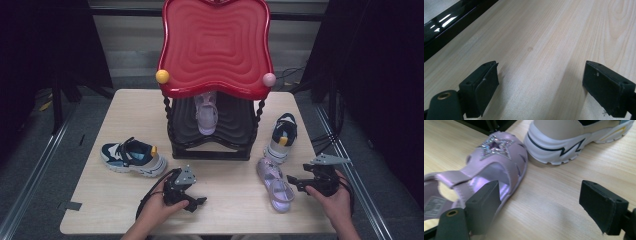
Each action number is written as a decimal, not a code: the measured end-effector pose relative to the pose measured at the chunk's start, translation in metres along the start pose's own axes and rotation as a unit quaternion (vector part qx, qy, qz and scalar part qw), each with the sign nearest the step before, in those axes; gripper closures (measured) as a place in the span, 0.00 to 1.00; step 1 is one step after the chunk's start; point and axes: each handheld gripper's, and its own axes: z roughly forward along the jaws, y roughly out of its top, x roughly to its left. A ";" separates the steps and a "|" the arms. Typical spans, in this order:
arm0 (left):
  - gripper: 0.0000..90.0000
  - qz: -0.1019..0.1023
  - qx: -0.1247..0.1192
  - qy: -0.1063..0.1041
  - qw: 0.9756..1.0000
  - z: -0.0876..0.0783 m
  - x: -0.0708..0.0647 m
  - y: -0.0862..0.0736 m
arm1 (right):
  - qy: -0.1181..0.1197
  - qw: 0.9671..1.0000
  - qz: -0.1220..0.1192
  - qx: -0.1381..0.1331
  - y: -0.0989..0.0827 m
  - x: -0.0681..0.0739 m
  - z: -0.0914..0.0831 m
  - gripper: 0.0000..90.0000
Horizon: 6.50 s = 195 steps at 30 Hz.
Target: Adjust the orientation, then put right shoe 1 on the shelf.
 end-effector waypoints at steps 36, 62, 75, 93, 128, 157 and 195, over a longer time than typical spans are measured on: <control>0.14 0.000 0.000 0.000 1.000 0.000 0.000 0.000 | 0.065 0.996 -0.063 0.019 0.012 0.038 -0.020 0.47; 0.14 0.000 0.000 0.000 1.000 0.000 0.000 0.000 | 0.042 0.996 -0.079 0.013 -0.002 0.041 -0.002 0.74; 0.14 0.000 0.000 0.000 1.000 0.000 0.000 0.000 | 0.035 0.995 -0.097 0.003 -0.002 0.037 -0.008 0.92; 0.14 0.000 0.000 0.000 1.000 0.000 0.000 0.000 | 0.013 0.997 -0.068 -0.017 -0.010 0.031 -0.006 0.81; 0.14 0.000 0.000 0.000 1.000 0.000 0.000 0.000 | 0.026 0.996 -0.073 -0.035 -0.012 0.034 0.003 0.85; 0.14 0.000 0.000 0.000 1.000 0.000 0.000 0.000 | 0.024 0.994 -0.097 -0.036 -0.004 0.040 0.004 0.93; 0.14 0.000 0.000 0.001 1.000 0.000 0.000 0.000 | 0.064 0.986 -0.106 -0.114 0.019 0.067 -0.029 0.94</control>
